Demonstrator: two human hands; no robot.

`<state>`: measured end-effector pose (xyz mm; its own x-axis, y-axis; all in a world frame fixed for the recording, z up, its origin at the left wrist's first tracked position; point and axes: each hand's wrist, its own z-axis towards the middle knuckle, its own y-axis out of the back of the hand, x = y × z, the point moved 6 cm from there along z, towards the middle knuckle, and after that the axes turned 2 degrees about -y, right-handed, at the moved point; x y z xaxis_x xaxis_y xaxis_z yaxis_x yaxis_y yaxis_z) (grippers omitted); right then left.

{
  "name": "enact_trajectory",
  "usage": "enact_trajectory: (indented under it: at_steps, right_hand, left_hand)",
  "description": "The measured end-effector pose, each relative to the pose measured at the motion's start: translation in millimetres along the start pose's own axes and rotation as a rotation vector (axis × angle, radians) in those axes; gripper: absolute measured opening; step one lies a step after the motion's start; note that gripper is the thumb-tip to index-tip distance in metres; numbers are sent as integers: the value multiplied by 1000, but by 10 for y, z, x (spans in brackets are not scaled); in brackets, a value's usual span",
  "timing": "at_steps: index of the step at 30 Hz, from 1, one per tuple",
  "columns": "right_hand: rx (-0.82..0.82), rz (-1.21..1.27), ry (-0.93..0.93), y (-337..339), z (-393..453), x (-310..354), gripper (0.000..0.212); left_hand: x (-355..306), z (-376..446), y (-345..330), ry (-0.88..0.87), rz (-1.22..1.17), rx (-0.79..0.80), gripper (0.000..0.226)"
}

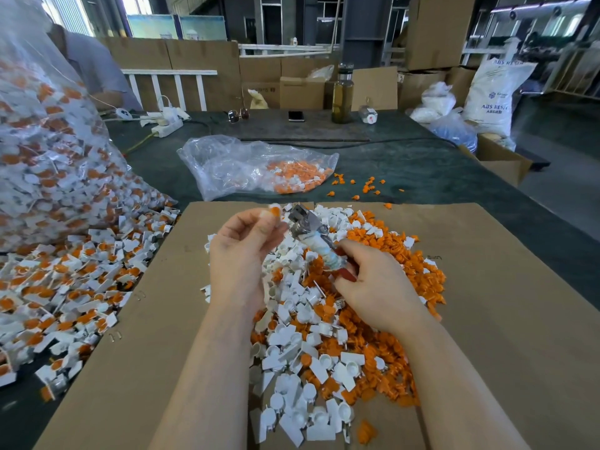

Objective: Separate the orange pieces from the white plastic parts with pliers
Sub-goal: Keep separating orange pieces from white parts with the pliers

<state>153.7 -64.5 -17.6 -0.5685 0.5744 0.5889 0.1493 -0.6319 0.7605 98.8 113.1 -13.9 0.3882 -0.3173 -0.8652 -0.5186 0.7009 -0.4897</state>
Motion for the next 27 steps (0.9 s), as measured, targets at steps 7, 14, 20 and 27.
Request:
enact_trajectory:
  at_steps: [7,14,20,27]
  right_hand:
    - [-201,-92,-124,133,0,-152,15]
    - [-276,-165,-312,218,22,-404,13]
    - [-281,-162,-342,292,32,-466,26]
    - [-81,-224,-212,80,86,-338,16]
  left_hand:
    - [-2,62,806,238,-472,-663,14]
    - [-22,116,954,192,-738,-799,34]
    - [-37,94,951,141,-782,-782,28]
    - [-78,197,906,222,86,-605,23]
